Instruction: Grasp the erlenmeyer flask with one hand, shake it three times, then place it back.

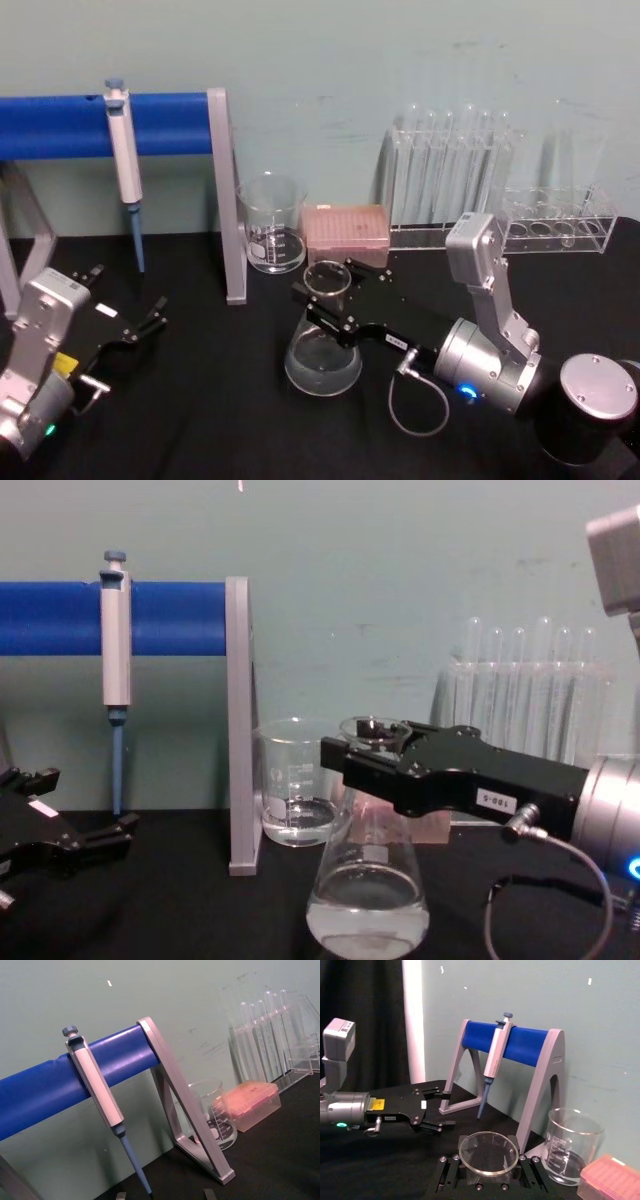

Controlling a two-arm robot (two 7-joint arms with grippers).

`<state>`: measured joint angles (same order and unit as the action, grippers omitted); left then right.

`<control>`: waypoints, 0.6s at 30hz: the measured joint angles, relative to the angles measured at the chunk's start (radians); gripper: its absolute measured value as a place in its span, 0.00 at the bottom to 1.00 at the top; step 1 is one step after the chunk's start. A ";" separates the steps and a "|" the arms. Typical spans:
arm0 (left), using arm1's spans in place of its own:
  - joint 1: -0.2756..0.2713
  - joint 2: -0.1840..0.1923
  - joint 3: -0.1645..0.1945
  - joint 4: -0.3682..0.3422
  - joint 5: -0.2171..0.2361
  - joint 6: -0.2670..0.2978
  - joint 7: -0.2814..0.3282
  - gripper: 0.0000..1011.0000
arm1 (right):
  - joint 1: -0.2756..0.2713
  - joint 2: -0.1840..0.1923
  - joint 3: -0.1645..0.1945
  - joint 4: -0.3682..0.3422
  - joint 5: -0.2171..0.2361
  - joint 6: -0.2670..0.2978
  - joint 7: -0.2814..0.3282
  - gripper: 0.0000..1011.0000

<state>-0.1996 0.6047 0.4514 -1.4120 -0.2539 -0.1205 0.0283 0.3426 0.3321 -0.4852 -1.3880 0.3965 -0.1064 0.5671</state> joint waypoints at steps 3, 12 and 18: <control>0.000 0.000 0.000 0.000 0.000 0.000 0.000 0.99 | 0.000 -0.001 0.003 0.002 0.000 -0.002 -0.015 0.47; 0.000 0.000 0.000 0.000 0.000 0.000 0.000 0.99 | -0.012 -0.011 0.043 0.005 -0.008 -0.005 -0.093 0.47; 0.000 0.000 0.000 0.000 0.000 0.000 0.000 0.99 | -0.030 -0.020 0.093 0.002 -0.028 -0.001 -0.168 0.47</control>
<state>-0.1995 0.6047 0.4514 -1.4120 -0.2539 -0.1205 0.0283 0.3129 0.3117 -0.3923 -1.3865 0.3682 -0.1074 0.3995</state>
